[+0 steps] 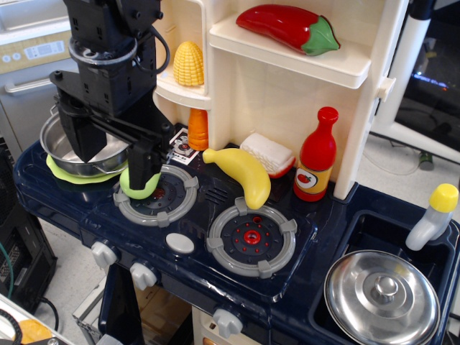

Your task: Put lid on pot or pan

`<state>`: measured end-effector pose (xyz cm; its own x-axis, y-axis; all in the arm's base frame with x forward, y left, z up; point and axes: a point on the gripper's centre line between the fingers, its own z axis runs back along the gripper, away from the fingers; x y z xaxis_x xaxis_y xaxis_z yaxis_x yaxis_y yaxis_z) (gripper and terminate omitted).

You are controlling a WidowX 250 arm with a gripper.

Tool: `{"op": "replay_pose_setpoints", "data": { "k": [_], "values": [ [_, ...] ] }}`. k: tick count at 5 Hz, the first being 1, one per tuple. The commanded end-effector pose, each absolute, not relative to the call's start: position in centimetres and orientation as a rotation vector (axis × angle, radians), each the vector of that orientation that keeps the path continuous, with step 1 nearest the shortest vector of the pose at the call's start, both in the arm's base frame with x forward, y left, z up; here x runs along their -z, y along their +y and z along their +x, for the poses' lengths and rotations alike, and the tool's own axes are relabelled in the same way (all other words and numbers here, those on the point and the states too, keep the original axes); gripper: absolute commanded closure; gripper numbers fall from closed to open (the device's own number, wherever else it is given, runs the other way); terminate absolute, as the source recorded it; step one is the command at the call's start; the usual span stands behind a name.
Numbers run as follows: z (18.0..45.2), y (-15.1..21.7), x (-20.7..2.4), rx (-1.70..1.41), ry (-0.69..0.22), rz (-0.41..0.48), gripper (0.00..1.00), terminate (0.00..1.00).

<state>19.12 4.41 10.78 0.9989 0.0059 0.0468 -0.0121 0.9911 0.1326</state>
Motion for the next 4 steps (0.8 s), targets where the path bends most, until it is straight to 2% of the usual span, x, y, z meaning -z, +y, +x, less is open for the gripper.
{"op": "replay_pose_setpoints", "data": {
  "k": [1, 2, 3, 4],
  "values": [
    [19.1, 4.4, -10.8, -0.009, -0.046, 0.133, 0.00, 0.00],
    [18.7, -0.6, -12.0, -0.031, -0.047, 0.149, 0.00, 0.00],
    [18.2, -5.6, -11.5, 0.010, -0.100, 0.152, 0.00, 0.00],
    [19.6, -10.6, -10.8, 0.025, -0.148, 0.147, 0.00, 0.00]
  ]
}}
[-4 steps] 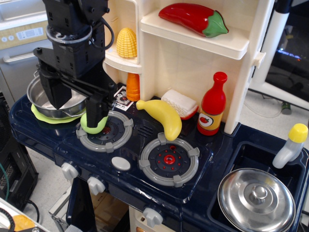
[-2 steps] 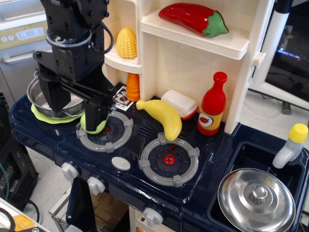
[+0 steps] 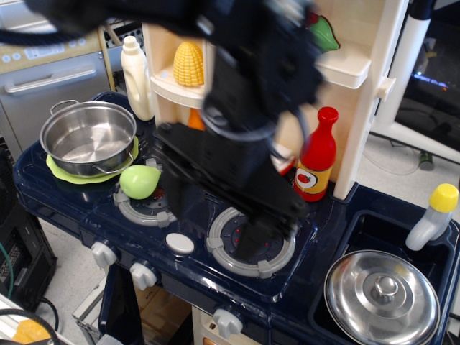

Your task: Put lid on pot or pan

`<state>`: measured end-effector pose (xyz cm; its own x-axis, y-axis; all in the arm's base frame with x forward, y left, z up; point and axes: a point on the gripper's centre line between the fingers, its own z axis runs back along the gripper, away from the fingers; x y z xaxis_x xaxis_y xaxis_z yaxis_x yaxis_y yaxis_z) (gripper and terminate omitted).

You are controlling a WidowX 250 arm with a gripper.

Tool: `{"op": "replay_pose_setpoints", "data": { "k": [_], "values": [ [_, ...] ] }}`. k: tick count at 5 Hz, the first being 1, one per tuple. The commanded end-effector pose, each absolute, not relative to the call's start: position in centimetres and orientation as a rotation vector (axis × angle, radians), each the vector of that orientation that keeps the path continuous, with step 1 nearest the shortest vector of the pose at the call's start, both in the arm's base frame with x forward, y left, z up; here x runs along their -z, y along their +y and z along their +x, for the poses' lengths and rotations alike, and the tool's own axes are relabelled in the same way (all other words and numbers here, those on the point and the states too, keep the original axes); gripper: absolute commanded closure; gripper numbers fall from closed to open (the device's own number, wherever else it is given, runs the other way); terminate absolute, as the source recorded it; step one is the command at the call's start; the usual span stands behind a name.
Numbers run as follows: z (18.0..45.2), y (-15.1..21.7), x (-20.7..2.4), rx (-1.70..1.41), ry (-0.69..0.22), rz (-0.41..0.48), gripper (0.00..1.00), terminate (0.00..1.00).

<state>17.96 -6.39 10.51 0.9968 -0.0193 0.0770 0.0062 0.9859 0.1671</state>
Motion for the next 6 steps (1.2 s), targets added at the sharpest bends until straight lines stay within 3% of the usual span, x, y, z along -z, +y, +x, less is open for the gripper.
{"op": "replay_pose_setpoints", "data": {
  "k": [1, 3, 6],
  "values": [
    [21.9, -12.9, -9.4, 0.111, -0.177, 0.131, 0.00, 0.00],
    [25.2, -16.3, -7.7, 0.154, -0.250, 0.064, 0.00, 0.00],
    [26.0, -18.1, -4.4, 0.215, -0.251, -0.043, 0.00, 0.00]
  ]
}}
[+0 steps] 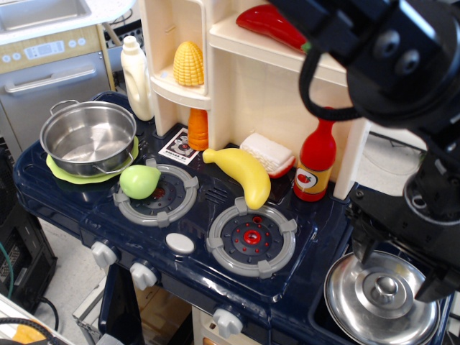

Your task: Put lid on pot or pan

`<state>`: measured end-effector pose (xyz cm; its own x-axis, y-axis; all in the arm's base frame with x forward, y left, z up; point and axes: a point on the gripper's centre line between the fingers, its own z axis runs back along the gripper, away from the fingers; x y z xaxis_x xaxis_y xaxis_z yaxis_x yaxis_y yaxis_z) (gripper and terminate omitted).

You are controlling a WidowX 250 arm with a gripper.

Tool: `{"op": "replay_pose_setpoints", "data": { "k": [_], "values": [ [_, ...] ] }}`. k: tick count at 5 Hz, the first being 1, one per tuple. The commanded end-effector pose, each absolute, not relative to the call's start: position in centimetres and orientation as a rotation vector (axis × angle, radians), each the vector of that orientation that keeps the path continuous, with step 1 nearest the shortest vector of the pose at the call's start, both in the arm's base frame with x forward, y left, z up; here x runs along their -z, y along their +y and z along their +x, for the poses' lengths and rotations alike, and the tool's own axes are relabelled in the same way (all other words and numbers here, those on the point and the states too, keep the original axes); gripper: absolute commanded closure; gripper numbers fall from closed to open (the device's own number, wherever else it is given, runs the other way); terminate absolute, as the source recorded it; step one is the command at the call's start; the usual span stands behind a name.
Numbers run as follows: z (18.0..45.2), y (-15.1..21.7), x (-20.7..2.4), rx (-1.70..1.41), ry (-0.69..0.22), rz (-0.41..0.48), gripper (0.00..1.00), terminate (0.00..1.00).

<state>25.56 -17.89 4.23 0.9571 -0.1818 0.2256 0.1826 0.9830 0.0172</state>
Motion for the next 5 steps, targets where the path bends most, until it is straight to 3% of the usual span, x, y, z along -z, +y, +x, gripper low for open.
{"op": "replay_pose_setpoints", "data": {
  "k": [1, 2, 3, 4, 5],
  "values": [
    [25.3, -18.1, -4.5, 0.206, -0.225, -0.036, 0.00, 0.00],
    [24.2, -18.0, -5.1, 0.198, -0.218, -0.012, 1.00, 0.00],
    [24.2, -18.0, -4.6, 0.195, -0.224, -0.037, 1.00, 0.00],
    [23.9, -17.3, -5.5, 0.199, -0.192, -0.018, 1.00, 0.00],
    [22.6, -12.9, -10.5, 0.174, -0.124, 0.229, 1.00, 0.00]
  ]
}}
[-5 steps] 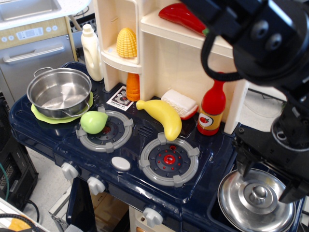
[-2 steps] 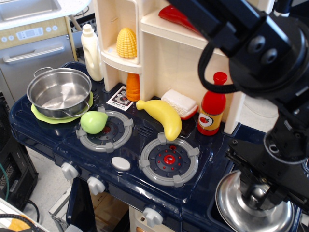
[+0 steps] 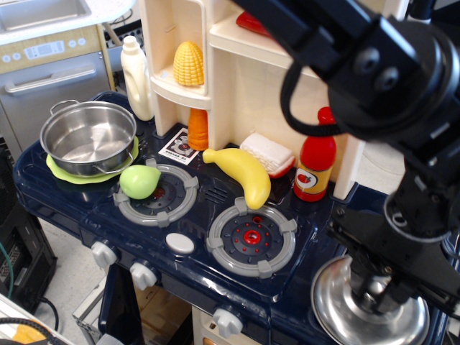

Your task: Put lid on pot or pan

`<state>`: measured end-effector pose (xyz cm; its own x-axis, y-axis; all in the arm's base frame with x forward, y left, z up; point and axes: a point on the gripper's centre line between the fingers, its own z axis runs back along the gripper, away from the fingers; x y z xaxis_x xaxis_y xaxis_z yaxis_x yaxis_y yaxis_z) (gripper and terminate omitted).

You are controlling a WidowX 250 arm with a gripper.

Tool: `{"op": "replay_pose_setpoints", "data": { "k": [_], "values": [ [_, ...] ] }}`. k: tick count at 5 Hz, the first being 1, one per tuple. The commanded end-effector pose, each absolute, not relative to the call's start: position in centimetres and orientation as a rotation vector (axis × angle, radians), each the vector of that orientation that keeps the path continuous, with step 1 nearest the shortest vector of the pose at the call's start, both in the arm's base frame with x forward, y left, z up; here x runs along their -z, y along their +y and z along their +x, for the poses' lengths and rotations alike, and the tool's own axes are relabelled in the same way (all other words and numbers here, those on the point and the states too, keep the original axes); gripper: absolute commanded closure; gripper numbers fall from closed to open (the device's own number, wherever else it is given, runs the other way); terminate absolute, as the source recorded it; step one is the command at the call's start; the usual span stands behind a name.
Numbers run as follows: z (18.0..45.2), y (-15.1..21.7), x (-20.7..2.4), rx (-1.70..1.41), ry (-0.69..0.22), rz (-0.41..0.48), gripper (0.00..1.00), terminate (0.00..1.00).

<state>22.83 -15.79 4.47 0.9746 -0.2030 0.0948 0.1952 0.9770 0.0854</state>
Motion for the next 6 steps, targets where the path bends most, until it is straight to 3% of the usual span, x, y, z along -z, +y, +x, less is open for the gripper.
{"op": "replay_pose_setpoints", "data": {
  "k": [1, 2, 6],
  "values": [
    [22.3, -8.8, -12.9, 0.183, -0.102, 0.374, 1.00, 0.00],
    [21.8, -4.1, -12.3, 0.211, -0.148, 0.458, 1.00, 0.00],
    [25.2, 14.9, -9.8, 0.352, -0.199, 0.369, 1.00, 0.00]
  ]
}}
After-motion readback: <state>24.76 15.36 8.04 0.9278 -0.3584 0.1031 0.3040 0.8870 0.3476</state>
